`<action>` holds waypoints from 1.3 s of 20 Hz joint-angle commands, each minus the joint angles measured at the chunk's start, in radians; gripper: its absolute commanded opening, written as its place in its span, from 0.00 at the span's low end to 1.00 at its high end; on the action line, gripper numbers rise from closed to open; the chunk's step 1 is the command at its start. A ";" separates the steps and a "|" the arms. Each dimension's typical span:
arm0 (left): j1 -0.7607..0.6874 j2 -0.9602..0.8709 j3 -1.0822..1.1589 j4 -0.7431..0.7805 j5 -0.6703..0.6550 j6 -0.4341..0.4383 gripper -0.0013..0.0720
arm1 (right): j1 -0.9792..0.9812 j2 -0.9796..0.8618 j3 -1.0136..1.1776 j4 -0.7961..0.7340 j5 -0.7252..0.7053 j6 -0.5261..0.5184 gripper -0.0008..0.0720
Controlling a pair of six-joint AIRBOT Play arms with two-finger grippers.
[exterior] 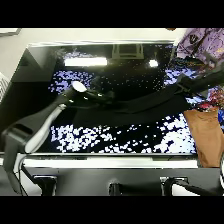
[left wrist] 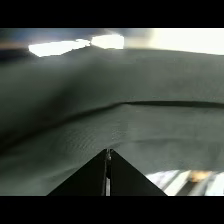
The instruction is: Fold the clothes and pants, and hang the long-sleeved shirts on hangers.
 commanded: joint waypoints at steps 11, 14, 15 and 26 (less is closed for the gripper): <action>-0.311 -0.206 0.164 -0.429 0.250 0.003 0.04 | 0.001 0.071 0.141 -0.122 0.108 0.056 0.05; -0.205 -0.146 0.163 -0.220 0.021 -0.029 0.04 | 0.001 0.071 0.141 -0.095 0.056 0.105 0.05; -0.159 -0.105 0.163 -0.074 -0.051 -0.081 0.04 | 0.006 0.071 0.141 -0.069 0.039 0.125 0.05; 0.367 0.394 0.163 0.585 -0.456 -0.169 0.04 | 0.509 -0.113 0.140 -0.120 -0.171 0.565 0.05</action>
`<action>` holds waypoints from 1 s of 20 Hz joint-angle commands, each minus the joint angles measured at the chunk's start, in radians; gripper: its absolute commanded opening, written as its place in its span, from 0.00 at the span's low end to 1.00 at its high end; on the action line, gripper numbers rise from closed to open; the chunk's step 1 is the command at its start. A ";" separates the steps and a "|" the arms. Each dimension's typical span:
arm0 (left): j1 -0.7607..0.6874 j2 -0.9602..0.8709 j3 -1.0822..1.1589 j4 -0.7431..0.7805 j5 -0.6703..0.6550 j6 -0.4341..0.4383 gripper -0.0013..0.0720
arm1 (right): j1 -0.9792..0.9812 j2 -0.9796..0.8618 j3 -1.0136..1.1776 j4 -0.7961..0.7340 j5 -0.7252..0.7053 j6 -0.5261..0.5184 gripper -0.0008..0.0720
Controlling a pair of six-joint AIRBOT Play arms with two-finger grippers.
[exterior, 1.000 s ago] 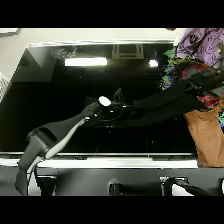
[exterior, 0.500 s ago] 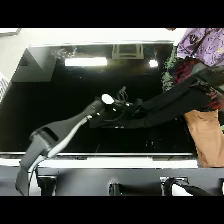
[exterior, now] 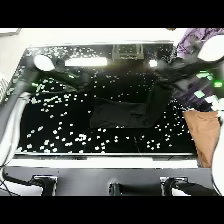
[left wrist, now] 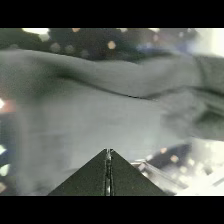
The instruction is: Fold the clothes and pants, and hang the long-sleeved shirts on hangers.
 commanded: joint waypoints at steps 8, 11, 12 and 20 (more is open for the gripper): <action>0.232 0.141 0.000 0.087 -0.118 0.027 0.04 | 0.368 -0.298 0.000 -0.015 -0.303 0.348 0.06; 0.230 0.141 0.000 0.087 -0.118 0.030 0.04 | 0.388 -0.334 0.000 -0.011 -0.330 0.386 0.06; 0.230 0.141 0.000 0.087 -0.118 0.030 0.04 | 0.392 -0.342 0.000 -0.011 -0.333 0.399 0.06; 0.230 0.138 0.000 0.087 -0.118 0.038 0.04 | 0.412 -0.397 0.000 0.071 -0.391 0.280 0.60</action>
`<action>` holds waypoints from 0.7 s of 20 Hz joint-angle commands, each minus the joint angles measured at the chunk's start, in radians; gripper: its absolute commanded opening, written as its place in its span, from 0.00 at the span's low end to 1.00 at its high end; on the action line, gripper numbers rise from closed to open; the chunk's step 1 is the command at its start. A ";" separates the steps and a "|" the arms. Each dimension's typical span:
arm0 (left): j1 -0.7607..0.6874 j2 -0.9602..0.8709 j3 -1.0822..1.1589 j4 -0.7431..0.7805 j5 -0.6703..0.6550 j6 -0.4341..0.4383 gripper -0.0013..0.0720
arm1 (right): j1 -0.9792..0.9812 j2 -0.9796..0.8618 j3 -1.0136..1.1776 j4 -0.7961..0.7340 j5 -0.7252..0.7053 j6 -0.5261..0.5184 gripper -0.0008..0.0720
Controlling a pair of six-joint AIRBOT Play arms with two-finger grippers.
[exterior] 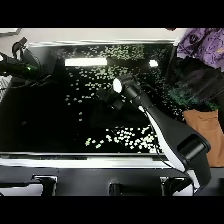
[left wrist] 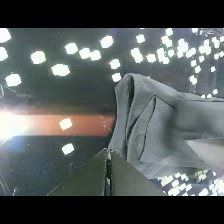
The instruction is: Fold the clothes and pants, and hang the long-sleeved shirts on hangers.
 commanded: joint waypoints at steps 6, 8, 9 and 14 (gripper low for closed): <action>0.001 -0.001 0.000 0.001 -0.001 0.002 0.04 | -0.010 0.104 0.000 -0.045 0.026 -0.193 0.77; 0.001 -0.001 0.000 0.001 -0.001 0.002 0.04 | -0.076 0.159 0.001 -0.039 0.092 -0.256 0.77; 0.002 0.000 0.000 0.000 -0.001 0.002 0.04 | -0.126 0.187 0.000 -0.019 0.124 -0.314 0.78; 0.003 0.000 0.000 0.001 -0.001 0.006 0.04 | -0.534 0.293 -0.010 0.064 0.347 -0.715 0.84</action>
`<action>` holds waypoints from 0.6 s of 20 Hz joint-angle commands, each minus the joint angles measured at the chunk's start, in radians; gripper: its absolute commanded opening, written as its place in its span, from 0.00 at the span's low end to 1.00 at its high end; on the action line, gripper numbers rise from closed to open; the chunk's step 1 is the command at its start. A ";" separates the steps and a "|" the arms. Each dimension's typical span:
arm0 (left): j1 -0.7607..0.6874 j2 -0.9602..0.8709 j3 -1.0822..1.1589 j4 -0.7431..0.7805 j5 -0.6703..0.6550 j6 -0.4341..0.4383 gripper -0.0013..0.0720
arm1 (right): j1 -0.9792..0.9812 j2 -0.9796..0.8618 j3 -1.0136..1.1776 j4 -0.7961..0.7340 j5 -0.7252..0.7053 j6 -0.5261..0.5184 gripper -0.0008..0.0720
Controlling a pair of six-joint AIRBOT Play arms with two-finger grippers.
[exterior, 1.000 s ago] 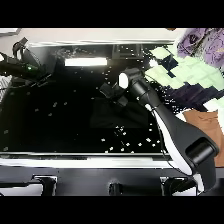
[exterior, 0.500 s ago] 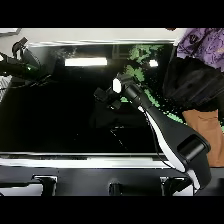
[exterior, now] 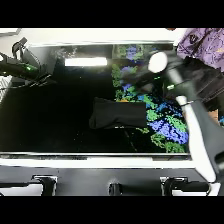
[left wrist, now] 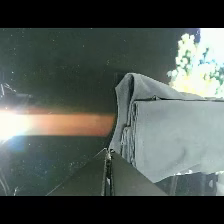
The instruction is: Fold the clothes and pants, and hang the long-sleeved shirts on hangers.
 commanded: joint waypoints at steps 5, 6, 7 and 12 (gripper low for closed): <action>0.001 0.000 0.000 0.000 0.008 0.007 0.04 | -0.539 0.035 -0.288 0.388 0.102 -0.546 0.84; 0.001 0.000 0.000 0.000 0.014 0.007 0.04 | -0.565 0.028 -0.374 0.434 0.068 -0.601 0.84; 0.001 0.000 0.000 0.000 0.019 0.007 0.04 | -0.576 0.018 -0.449 0.471 0.039 -0.649 0.84; 0.001 0.000 0.000 0.000 0.023 0.011 0.04 | -0.544 -0.093 -0.656 0.666 -0.110 -0.842 0.83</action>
